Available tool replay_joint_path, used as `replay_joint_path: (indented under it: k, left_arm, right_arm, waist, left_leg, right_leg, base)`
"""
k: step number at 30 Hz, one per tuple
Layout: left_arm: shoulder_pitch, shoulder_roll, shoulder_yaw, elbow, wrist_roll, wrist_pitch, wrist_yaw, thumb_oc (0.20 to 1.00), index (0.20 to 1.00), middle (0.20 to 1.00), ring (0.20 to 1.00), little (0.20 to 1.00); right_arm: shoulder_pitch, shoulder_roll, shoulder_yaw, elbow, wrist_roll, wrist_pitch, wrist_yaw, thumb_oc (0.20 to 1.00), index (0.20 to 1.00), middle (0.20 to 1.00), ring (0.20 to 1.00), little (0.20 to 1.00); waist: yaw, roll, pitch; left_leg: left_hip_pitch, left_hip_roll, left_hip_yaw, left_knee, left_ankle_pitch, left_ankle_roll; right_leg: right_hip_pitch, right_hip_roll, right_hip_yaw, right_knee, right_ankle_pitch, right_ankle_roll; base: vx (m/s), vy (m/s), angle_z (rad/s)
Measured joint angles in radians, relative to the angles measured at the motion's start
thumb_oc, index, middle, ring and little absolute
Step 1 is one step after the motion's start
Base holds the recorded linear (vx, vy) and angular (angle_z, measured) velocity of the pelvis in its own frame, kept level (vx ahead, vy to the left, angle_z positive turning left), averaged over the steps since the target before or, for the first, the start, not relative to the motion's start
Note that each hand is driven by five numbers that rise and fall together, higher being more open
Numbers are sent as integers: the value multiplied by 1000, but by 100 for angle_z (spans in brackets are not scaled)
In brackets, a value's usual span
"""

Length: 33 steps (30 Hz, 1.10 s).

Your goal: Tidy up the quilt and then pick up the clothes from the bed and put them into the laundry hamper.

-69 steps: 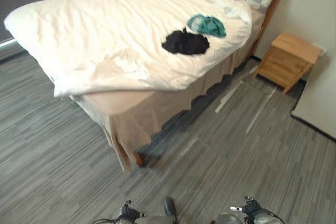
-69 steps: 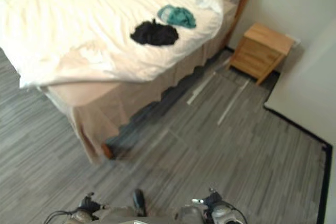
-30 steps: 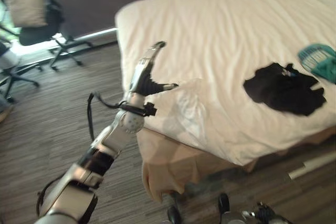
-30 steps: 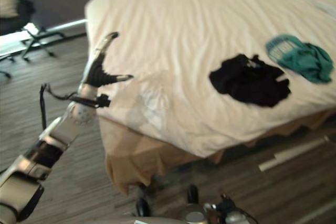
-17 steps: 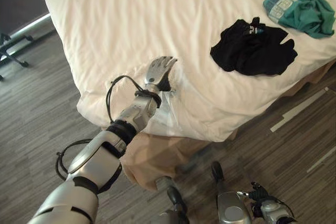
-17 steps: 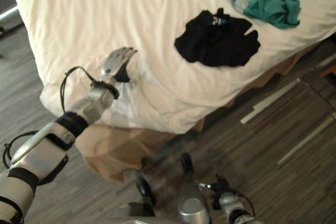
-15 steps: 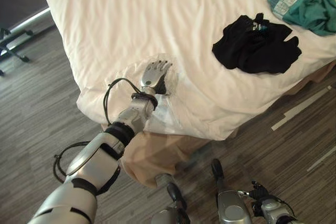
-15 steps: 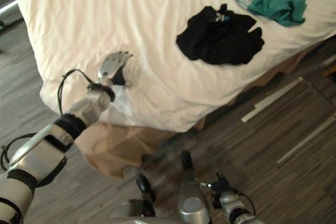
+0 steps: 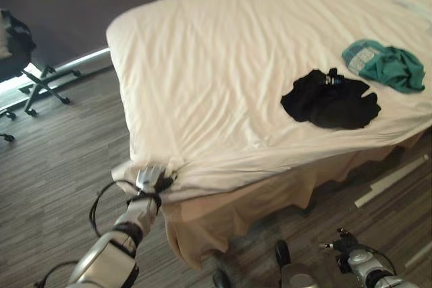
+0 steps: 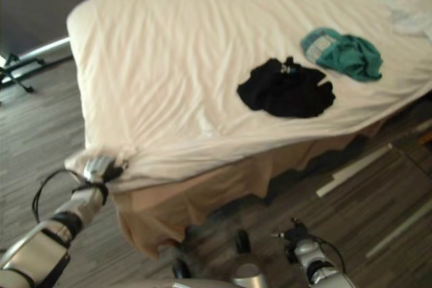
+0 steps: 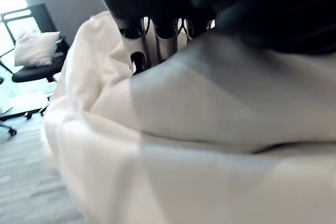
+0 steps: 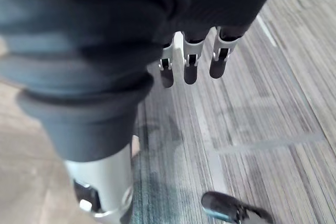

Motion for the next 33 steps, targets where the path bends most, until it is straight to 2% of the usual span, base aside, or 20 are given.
replay_joint_path:
  k: [1,7,8,9,10,11,12,13,14,15,16,17,20,22,24,26,29,31,32,33]
  left_arm:
    - [27,-27,74,9,-48,-15,-12,1000,1000,1000,1000,1000]
    - [172,-92,219,134,-241,-15,-75,1000,1000,1000,1000,1000]
    - [192,-96,220,152,-244,-12,-80,1000,1000,1000,1000,1000]
    - [188,-102,211,204,-273,16,-118,1000,1000,1000,1000,1000]
    - [216,-115,244,213,-289,28,-113,1000,1000,1000,1000,1000]
    - [271,-115,294,176,-310,30,-108,1000,1000,1000,1000,1000]
    - [363,-139,338,182,-319,47,-102,1000,1000,1000,1000,1000]
    - [405,-162,323,212,-322,68,-107,1000,1000,1000,1000,1000]
    - [449,-199,279,253,-323,82,-133,1000,1000,1000,1000,1000]
    - [461,-211,254,256,-327,82,-144,1000,1000,1000,1000,1000]
    - [465,-216,240,253,-329,79,-149,1000,1000,1000,1000,1000]
    - [461,-215,219,235,-339,76,-156,1000,1000,1000,1000,1000]
    - [377,-199,177,195,-343,72,-162,1000,1000,1000,1000,1000]
    - [229,-172,138,176,-357,66,-147,1000,1000,1000,1000,1000]
    - [109,-161,97,113,-359,76,-115,1000,1000,1000,1000,1000]
    - [-117,-120,-24,99,-359,61,-81,1000,1000,1000,1000,1000]
    - [-294,-163,-31,138,-397,66,-12,1000,1000,1000,1000,1000]
    - [-302,-163,-30,139,-426,58,9,1000,1000,1000,1000,1000]
    - [-312,-164,-31,137,-441,57,19,1000,1000,1000,1000,1000]
    - [-337,-168,-23,137,-473,52,29,1000,1000,1000,1000,1000]
  right_arm:
    - [-2,-42,6,-45,-7,0,-3,1000,1000,1000,1000,1000]
    - [-233,-307,53,-171,-121,4,-5,1000,1000,1000,1000,1000]
    - [-284,-319,68,-172,-129,9,-3,1000,1000,1000,1000,1000]
    - [-508,-406,246,-110,-135,31,65,953,953,953,953,953]
    - [-505,-468,193,-298,-147,85,62,542,542,542,542,542]
    - [-491,-493,106,-505,-151,70,36,542,542,542,542,542]
    - [-408,-424,-65,-965,-184,71,20,200,200,200,200,200]
    - [-373,-354,-87,-1137,-196,16,7,200,200,200,200,200]
    - [-347,-236,-44,-1293,-198,-74,10,200,200,200,200,200]
    - [-342,-204,13,-1294,-199,-103,12,200,200,200,200,200]
    - [-341,-182,57,-1264,-201,-112,19,200,200,200,200,200]
    - [-356,-109,115,-1154,-207,-100,23,200,200,200,200,200]
    - [-445,20,180,-975,-178,-66,8,200,200,200,200,200]
    - [-587,88,256,-914,-139,-64,3,200,200,200,200,200]
    - [-647,145,293,-893,-104,-67,-12,200,200,200,200,200]
    - [-755,230,362,-868,-53,-82,-25,200,200,200,200,200]
    - [-804,335,444,-784,6,-84,-28,200,200,200,200,200]
    - [-816,380,486,-714,14,-87,-28,200,200,200,200,200]
    - [-823,392,495,-681,18,-86,-27,200,200,200,200,200]
    - [-832,371,508,-652,25,-67,-19,200,200,200,200,200]
  waist:
    - [0,-3,-9]
    - [37,-28,-59]
    - [41,-33,-61]
    - [49,-34,-64]
    - [49,-31,-66]
    - [48,-35,-71]
    - [53,-42,-75]
    - [52,-44,-84]
    - [63,-55,-100]
    - [75,-66,-105]
    - [85,-77,-107]
    - [107,-96,-113]
    - [129,-118,-108]
    - [131,-121,-46]
    - [133,-117,-4]
    - [133,-115,73]
    - [137,-132,147]
    - [144,-136,166]
    - [151,-131,189]
    - [171,-127,246]
  left_leg:
    - [10,0,-4,1,2,0]
    - [7,3,-53,0,8,0]
    - [8,4,-52,0,8,0]
    - [2,2,-65,0,1,-2]
    - [1,-1,-80,1,19,-5]
    - [1,1,-84,1,25,-4]
    - [16,3,-80,1,26,-8]
    - [18,7,-76,7,21,-11]
    - [17,14,-69,3,16,-14]
    - [12,13,-69,2,13,-15]
    - [1,12,-71,1,14,-14]
    - [-37,5,-80,1,19,-9]
    - [-133,-5,-90,2,51,5]
    - [-200,-14,-102,7,87,16]
    - [-242,-18,-110,8,105,18]
    - [-327,-10,-136,16,132,6]
    - [-416,6,-166,60,143,-8]
    - [-479,19,-179,103,135,-11]
    - [-509,22,-193,121,133,-13]
    - [-535,31,-216,130,137,-14]
  right_leg:
    - [6,1,-2,1,1,-1]
    - [31,-3,-50,-1,-3,-4]
    - [32,-2,-51,-1,-3,-4]
    - [41,-3,-63,0,-7,-5]
    - [34,-7,-68,-1,-9,4]
    - [34,-5,-72,-1,-7,1]
    - [44,3,-63,-1,-8,1]
    - [44,9,-58,-1,-10,0]
    - [39,12,-53,-1,-13,-3]
    - [33,10,-52,-1,-20,-4]
    - [27,8,-54,-1,-21,-5]
    - [-2,0,-66,-1,-16,0]
    - [-92,-12,-69,0,4,11]
    - [-151,-22,-74,5,34,21]
    - [-208,-25,-80,33,48,8]
    - [-281,-25,-102,53,54,11]
    - [-341,-15,-129,70,66,-4]
    - [-392,-10,-143,97,57,-16]
    - [-411,-8,-155,110,56,-18]
    - [-430,0,-172,127,50,-28]
  base:
    - [22,3,18]
    - [31,9,20]
    - [55,16,20]
    - [1,87,25]
    - [-1,87,37]
    - [-12,112,15]
    - [-3,42,-5]
    - [5,52,-27]
    - [-1,15,-16]
    - [-28,4,-5]
    - [-80,-15,22]
    - [-128,-24,22]
    - [-237,-19,14]
    - [-202,-13,13]
    - [-189,-14,17]
    - [-213,-61,15]
    - [-141,-70,21]
    - [-82,-46,12]
    - [-53,-37,33]
    - [-81,-52,34]
